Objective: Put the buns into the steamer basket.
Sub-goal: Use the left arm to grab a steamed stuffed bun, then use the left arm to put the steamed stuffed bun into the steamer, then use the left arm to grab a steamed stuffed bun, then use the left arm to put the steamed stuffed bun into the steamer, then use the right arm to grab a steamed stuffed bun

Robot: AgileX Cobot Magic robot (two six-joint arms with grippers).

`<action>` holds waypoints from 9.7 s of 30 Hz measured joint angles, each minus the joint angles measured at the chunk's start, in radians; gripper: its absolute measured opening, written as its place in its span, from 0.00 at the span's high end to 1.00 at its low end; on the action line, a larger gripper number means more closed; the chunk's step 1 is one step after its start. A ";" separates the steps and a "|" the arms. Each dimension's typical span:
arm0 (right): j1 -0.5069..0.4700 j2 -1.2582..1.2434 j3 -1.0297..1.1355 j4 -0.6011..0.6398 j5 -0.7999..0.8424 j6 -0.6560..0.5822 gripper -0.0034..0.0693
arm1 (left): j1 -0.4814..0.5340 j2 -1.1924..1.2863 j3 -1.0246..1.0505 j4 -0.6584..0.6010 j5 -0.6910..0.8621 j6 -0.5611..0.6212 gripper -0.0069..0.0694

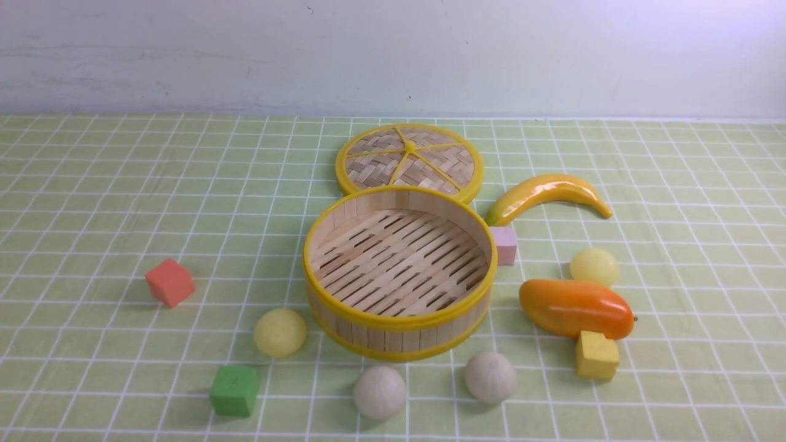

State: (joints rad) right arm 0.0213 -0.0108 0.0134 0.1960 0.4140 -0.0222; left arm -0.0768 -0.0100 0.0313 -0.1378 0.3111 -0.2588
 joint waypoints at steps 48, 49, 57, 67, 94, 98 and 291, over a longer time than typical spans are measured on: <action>0.000 0.000 0.000 0.000 0.000 0.000 0.62 | 0.000 0.088 -0.348 -0.227 0.113 -0.159 0.93; 0.000 0.000 0.000 0.000 0.000 0.000 0.62 | 0.000 0.099 -0.360 -0.225 0.113 -0.159 0.93; 0.000 0.000 0.000 0.000 0.000 0.000 0.62 | 0.000 0.737 -0.783 -0.177 0.685 0.143 0.93; 0.000 0.000 0.000 0.000 0.000 0.000 0.62 | -0.147 1.263 -0.965 -0.207 0.579 0.298 0.93; 0.000 0.000 0.000 0.000 0.000 0.000 0.62 | -0.239 1.855 -1.318 -0.021 0.474 0.314 0.55; 0.000 0.000 0.000 0.000 0.000 0.000 0.62 | -0.239 1.859 -1.318 -0.021 0.431 0.323 0.54; 0.000 0.000 0.000 0.000 0.000 0.000 0.62 | -0.734 0.952 -0.768 0.164 0.050 -0.004 0.93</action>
State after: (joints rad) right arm 0.0213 -0.0108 0.0134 0.1960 0.4140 -0.0222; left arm -0.8107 0.9415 -0.7370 0.0258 0.3609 -0.2630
